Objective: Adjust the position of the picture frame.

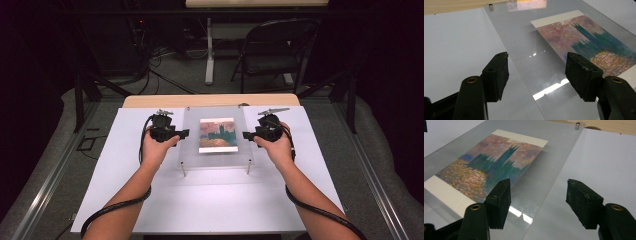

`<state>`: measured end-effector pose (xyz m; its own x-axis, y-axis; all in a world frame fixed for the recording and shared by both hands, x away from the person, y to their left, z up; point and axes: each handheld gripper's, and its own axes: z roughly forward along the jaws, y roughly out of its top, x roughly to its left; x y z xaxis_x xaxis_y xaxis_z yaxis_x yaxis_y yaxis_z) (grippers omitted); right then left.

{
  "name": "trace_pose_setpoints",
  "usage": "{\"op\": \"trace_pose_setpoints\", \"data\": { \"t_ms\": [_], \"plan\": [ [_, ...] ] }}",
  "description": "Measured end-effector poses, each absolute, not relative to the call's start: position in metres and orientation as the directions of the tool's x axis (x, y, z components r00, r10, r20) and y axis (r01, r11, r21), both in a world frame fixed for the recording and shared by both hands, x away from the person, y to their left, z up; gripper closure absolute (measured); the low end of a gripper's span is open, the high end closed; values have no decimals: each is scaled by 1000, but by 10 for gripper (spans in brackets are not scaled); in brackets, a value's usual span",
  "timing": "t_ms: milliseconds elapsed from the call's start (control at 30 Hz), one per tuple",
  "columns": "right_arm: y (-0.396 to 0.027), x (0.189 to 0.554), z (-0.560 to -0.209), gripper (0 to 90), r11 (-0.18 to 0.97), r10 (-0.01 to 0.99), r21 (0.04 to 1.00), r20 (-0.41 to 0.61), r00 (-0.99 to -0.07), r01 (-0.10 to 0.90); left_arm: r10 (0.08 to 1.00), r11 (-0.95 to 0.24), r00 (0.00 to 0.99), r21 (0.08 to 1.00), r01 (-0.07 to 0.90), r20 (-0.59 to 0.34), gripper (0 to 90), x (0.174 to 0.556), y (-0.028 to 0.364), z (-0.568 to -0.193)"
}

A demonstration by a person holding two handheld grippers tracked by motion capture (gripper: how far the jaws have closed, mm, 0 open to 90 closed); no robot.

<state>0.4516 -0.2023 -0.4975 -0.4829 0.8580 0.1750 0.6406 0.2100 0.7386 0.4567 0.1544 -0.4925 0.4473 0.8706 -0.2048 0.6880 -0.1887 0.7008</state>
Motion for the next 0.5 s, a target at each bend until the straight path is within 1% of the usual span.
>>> {"op": "trace_pose_setpoints", "data": {
  "t_ms": [267,500],
  "plan": [
    [-201,472,-510,353,159,872,709,226,-434,687,883,-171,416,676,717,-218,354,473,147,-502],
    [-192,480,-517,354,136,864,692,267,-428,709,889,-154,391,649,745,-237,353,484,139,-513]
  ]
}}
